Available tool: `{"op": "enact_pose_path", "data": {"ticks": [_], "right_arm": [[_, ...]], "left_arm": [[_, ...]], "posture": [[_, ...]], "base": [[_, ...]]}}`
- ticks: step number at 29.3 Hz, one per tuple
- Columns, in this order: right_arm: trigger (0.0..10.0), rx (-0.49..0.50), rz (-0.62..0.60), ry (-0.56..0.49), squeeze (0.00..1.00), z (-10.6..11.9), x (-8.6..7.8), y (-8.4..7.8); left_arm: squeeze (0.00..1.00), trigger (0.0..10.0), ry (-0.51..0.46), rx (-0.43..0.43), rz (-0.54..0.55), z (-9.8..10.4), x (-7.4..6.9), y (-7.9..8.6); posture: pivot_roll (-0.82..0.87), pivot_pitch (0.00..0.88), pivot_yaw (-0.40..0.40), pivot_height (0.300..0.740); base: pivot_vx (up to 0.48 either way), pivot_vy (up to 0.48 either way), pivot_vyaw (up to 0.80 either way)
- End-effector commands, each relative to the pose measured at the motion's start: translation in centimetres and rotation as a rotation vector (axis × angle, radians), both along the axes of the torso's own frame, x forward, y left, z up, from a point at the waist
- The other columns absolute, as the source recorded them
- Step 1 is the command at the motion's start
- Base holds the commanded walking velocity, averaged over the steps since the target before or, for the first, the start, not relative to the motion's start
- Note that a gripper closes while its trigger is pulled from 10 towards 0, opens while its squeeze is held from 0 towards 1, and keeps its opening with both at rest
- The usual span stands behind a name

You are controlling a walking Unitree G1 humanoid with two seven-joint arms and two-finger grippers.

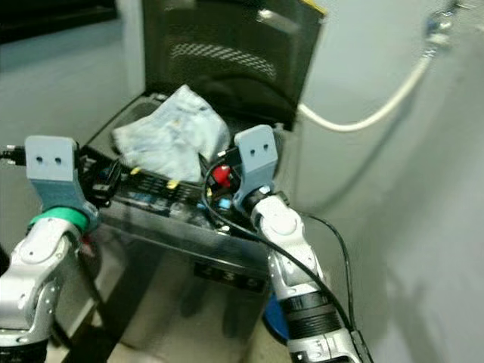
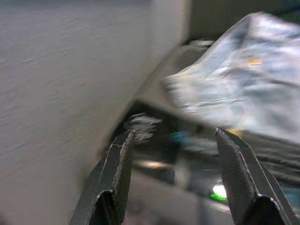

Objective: Clothes washing

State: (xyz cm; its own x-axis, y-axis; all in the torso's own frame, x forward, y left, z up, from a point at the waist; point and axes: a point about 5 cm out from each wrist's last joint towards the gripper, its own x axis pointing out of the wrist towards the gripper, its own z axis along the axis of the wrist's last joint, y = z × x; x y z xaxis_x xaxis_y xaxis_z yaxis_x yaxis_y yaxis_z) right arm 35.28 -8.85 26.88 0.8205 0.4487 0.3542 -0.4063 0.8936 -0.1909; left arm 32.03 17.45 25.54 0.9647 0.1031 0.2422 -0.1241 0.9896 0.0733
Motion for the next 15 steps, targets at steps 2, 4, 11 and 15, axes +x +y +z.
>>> {"op": "enact_pose_path", "data": {"ticks": [2, 4, 11, 15], "right_arm": [[10.0, 0.011, -0.030, -0.007, 0.00, -0.1, 0.0, -0.6], [10.0, 0.014, -0.035, -0.009, 0.00, -0.1, 0.1, -0.7], [10.0, 0.018, -0.030, 0.008, 0.00, -0.8, 0.1, -0.5], [10.0, 0.006, -0.023, 0.018, 0.00, -1.2, 0.3, -0.3]], "left_arm": [[0.00, 10.0, -0.030, 0.001, -0.023, 0.6, 0.2, -1.1], [0.00, 10.0, -0.050, 0.016, -0.001, 0.7, 0.3, -0.8], [0.00, 10.0, -0.115, -0.053, 0.049, 0.4, 0.1, -0.2], [0.00, 10.0, -0.080, -0.041, 0.032, -0.1, -0.2, -0.3]], "posture": [[0.03, 0.033, -0.026, 0.740], [0.04, 0.023, -0.020, 0.740], [0.06, 0.013, -0.045, 0.740], [0.07, 0.011, -0.048, 0.740]], "base": [[0.000, 0.000, 0.80], [0.000, 0.000, 0.80], [0.000, 0.000, 0.80], [0.000, 0.000, 0.80]]}}
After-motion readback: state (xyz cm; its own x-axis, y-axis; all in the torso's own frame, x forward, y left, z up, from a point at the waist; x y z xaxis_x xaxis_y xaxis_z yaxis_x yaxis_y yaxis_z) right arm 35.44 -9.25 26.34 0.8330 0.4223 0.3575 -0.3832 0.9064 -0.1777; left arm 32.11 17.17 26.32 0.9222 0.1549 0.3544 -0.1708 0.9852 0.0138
